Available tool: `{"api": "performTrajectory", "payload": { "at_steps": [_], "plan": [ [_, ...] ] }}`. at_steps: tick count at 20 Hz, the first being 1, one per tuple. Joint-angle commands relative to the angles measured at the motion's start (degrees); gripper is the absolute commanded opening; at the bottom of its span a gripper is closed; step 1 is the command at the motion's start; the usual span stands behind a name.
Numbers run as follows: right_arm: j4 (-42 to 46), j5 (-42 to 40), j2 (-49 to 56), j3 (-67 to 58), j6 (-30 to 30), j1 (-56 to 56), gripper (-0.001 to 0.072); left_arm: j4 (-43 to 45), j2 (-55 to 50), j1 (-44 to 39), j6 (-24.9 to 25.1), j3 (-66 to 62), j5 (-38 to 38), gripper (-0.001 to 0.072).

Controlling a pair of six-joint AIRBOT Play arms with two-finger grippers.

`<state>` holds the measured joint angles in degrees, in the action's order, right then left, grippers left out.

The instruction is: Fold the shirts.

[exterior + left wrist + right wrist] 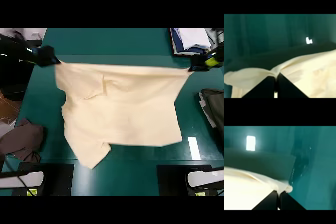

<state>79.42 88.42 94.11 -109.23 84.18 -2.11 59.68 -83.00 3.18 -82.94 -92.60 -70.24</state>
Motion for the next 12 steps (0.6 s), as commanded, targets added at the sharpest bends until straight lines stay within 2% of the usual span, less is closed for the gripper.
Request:
{"api": "performTrajectory", "payload": {
  "at_steps": [1, 3, 5, 9, 10, 12],
  "plan": [
    [-0.35, -1.09, 11.82, -5.92, -0.17, 0.04, 0.0013, -4.50, -12.92, 0.07, 2.67, 0.22, 6.38, 0.0024],
    [-0.35, -3.45, 14.78, -10.40, -0.17, 0.04, 0.0014, -4.28, -14.69, 0.07, 2.93, -0.48, 10.51, 0.0024],
    [-0.31, -6.29, 14.05, -10.23, -0.20, 0.04, 0.0014, -3.63, -14.56, 0.24, 3.63, -1.40, 10.19, 0.0025],
    [0.28, -8.94, 6.51, 0.87, -0.26, 0.04, 0.0014, 3.82, -14.47, -0.09, 3.63, -4.46, -6.08, 0.0023],
    [0.24, -9.35, 4.59, 4.39, -0.26, 0.04, 0.0014, 6.88, -14.21, -0.74, 3.32, -3.56, -8.39, 0.0022],
    [0.24, -10.67, 1.29, 11.78, -0.44, 0.04, 0.0013, 13.22, -12.59, -2.38, 1.07, 0.85, -8.13, 0.0023]
  ]
}}
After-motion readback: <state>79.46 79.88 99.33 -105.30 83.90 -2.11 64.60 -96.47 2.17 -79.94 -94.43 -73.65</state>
